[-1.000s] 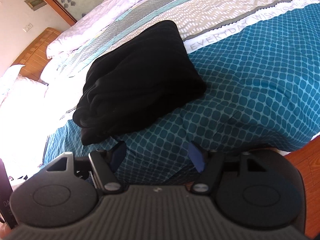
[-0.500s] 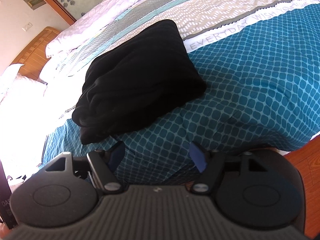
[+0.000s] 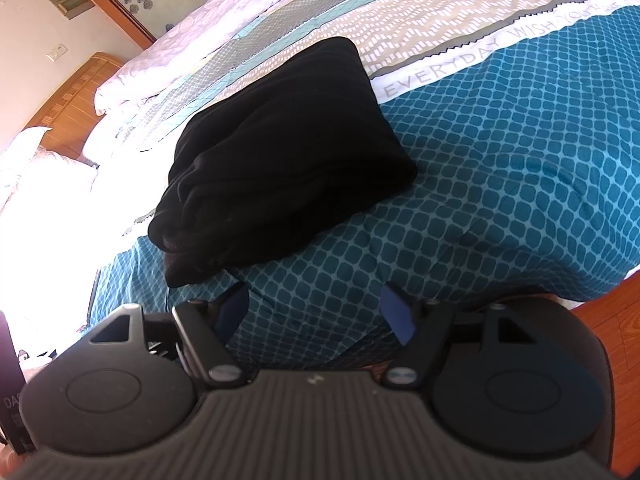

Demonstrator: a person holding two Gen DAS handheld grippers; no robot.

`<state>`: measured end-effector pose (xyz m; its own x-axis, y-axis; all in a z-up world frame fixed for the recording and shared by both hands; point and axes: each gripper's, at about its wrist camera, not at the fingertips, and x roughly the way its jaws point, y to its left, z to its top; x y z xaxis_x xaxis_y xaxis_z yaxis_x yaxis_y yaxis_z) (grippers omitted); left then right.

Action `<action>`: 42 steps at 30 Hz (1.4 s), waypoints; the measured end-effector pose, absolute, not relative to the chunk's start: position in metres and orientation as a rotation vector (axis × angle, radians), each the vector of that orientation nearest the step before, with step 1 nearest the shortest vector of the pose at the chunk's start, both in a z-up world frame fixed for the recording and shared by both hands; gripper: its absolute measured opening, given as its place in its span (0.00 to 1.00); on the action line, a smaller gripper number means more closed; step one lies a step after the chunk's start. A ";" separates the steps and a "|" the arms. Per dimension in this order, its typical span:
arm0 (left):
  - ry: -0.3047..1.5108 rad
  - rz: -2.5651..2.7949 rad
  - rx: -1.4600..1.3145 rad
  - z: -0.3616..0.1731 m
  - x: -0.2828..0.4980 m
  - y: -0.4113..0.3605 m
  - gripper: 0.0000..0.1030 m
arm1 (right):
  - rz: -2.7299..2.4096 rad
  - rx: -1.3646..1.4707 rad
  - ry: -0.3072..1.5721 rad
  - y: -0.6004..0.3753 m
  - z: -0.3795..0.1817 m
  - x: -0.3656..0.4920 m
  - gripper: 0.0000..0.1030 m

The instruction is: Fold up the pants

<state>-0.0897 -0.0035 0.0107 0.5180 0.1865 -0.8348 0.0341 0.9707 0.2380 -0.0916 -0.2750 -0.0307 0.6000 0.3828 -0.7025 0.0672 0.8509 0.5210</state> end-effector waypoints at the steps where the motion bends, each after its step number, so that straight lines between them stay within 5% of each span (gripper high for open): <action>1: 1.023 0.093 0.237 0.011 -0.090 -0.003 1.00 | 0.195 0.541 0.920 -0.275 -0.031 -0.092 0.74; 42: 1.021 0.117 0.177 0.024 -0.104 0.005 1.00 | 0.265 0.500 0.933 -0.261 -0.027 -0.096 0.75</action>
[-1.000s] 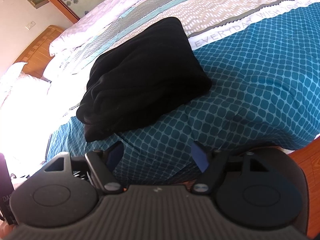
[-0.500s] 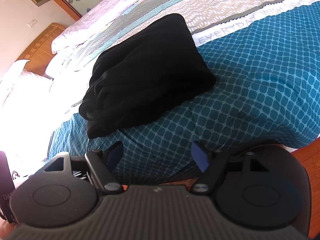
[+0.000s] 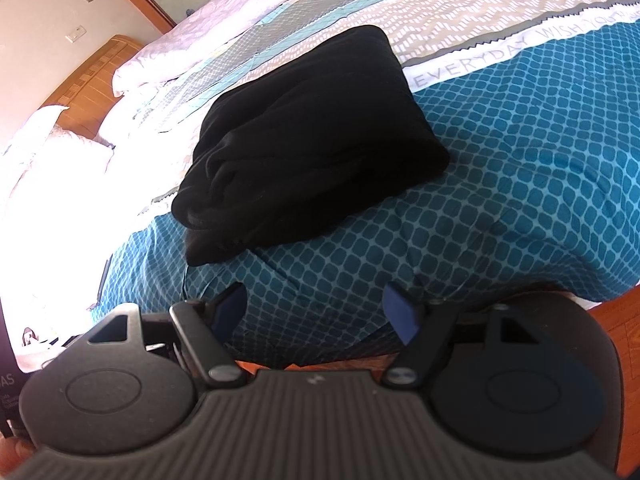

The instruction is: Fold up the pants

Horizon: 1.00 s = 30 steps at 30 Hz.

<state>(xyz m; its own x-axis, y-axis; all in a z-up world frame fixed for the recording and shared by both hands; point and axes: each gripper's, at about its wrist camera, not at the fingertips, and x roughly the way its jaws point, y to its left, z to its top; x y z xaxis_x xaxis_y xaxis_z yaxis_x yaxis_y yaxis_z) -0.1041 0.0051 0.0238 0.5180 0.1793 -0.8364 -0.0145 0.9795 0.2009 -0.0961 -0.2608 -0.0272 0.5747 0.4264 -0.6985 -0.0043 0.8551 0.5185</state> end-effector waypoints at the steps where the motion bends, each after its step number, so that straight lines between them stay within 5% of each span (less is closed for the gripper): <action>1: 1.018 0.117 0.176 0.024 -0.105 0.005 1.00 | 0.267 0.496 0.932 -0.260 -0.027 -0.096 0.75; 30: 0.860 0.119 0.156 0.062 -0.163 0.006 1.00 | 0.304 0.358 0.810 -0.262 0.011 -0.127 0.75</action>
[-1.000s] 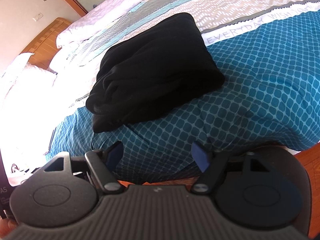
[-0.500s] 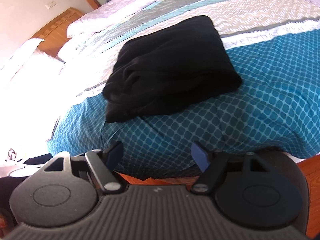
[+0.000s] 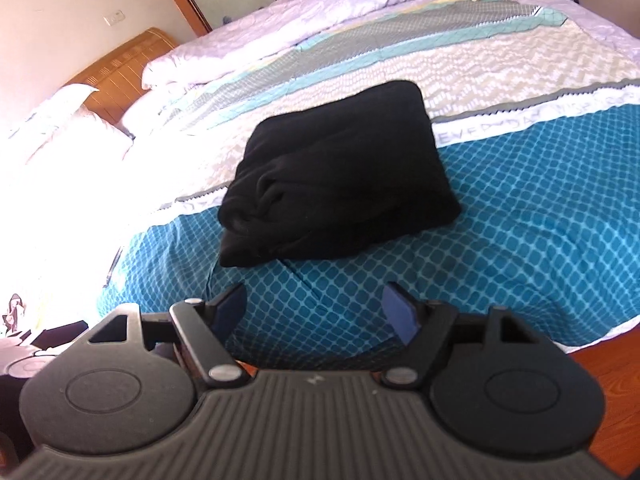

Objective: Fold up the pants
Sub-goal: 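Move both open grippers toward the folded black pants stack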

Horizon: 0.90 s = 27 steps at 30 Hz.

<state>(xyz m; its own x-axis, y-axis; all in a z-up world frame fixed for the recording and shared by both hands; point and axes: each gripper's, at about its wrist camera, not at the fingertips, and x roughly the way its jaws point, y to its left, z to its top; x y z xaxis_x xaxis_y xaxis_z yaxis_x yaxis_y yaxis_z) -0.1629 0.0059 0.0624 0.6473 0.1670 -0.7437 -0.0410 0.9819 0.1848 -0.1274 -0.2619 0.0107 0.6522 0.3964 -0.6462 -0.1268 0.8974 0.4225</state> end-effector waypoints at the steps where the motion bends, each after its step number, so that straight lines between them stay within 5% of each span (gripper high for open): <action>1: 0.852 0.117 0.161 0.064 -0.166 0.004 1.00 | 0.305 0.358 0.805 -0.265 0.012 -0.133 0.75; 27: 0.872 0.084 0.178 0.064 -0.177 -0.004 1.00 | 0.308 0.384 0.822 -0.282 0.002 -0.155 0.75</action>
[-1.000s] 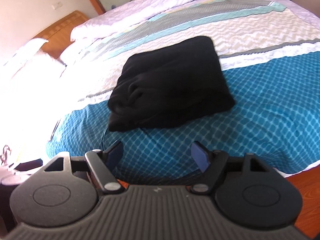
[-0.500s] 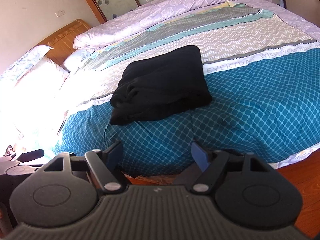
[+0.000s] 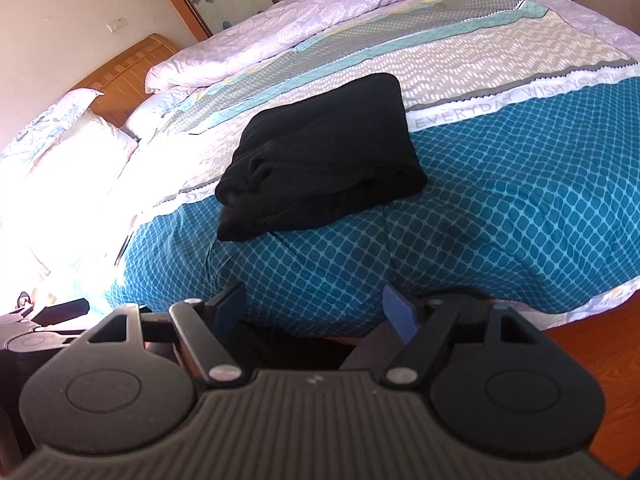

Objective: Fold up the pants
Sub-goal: 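Move both open grippers toward the folded black pants stack, then close both grippers on the folded black pants and lift the stack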

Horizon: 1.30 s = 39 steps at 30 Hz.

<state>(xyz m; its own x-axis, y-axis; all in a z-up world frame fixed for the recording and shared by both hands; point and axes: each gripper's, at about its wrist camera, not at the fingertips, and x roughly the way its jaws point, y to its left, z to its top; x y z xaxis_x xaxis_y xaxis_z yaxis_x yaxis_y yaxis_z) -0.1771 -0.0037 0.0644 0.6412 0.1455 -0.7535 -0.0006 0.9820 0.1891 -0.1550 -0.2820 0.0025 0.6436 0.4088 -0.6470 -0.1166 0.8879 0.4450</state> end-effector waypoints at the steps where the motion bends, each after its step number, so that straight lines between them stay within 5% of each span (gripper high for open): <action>1: 0.872 0.084 0.178 0.064 -0.176 -0.004 1.00 | 0.305 0.381 0.823 -0.283 0.002 -0.155 0.75; 21: 0.957 0.048 0.189 0.037 -0.119 -0.003 1.00 | 0.271 0.463 0.870 -0.302 -0.017 -0.137 0.75; 27: 0.909 -0.136 0.027 0.057 -0.069 0.019 1.00 | 0.290 0.557 0.746 -0.329 -0.008 -0.129 0.75; 39: 1.053 -0.350 -0.208 0.026 0.066 0.027 1.00 | 0.334 0.655 0.666 -0.369 -0.016 -0.002 0.81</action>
